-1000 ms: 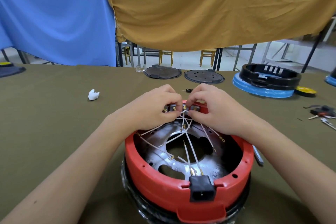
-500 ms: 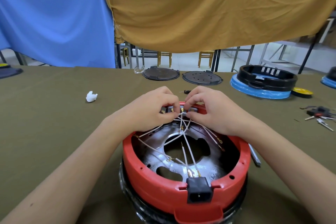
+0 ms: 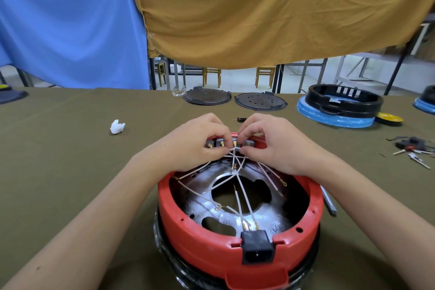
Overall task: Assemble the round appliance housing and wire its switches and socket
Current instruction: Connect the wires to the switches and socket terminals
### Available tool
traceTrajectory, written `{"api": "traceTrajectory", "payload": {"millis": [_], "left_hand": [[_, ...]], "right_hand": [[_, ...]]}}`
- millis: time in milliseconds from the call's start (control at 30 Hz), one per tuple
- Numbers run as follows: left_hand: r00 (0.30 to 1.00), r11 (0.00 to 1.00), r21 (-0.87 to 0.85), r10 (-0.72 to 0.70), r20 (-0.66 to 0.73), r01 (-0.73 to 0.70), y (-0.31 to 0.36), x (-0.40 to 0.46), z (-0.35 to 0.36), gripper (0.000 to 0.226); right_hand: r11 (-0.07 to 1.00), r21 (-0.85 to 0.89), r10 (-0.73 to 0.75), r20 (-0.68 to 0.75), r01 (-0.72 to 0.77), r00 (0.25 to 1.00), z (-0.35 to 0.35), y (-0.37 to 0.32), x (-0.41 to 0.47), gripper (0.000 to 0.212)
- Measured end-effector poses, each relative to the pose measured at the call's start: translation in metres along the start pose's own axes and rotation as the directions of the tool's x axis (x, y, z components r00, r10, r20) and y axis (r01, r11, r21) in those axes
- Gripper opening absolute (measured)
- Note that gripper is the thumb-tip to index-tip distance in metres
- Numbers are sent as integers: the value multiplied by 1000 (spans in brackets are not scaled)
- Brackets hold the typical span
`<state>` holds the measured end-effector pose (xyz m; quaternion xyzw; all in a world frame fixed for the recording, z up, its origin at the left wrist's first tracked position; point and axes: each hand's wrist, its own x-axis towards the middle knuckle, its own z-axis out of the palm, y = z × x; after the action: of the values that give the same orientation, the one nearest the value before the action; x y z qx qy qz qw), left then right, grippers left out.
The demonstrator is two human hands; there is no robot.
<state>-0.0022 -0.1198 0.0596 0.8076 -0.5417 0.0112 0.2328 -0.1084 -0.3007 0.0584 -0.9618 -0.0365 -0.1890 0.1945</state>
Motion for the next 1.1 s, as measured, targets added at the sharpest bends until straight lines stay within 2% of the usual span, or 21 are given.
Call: {"api": "traceTrajectory", "payload": {"millis": [200,667,1100], "left_hand": [[1000,1000,-5,3,2,-3,0,0,-1,9],[1000,999,-37,0,-5,0,0,-1,0,10],[1000,998,-59,1,-4,-1,2,-1,-1,15]], "right_hand": [[999,-16,36,-2,-36,999,-1,-1,-1,13],[999,46,2,-5,-2,1000,-1,1,0,3],[999,-9,-33,16,33,999,0,1,1,4]]}}
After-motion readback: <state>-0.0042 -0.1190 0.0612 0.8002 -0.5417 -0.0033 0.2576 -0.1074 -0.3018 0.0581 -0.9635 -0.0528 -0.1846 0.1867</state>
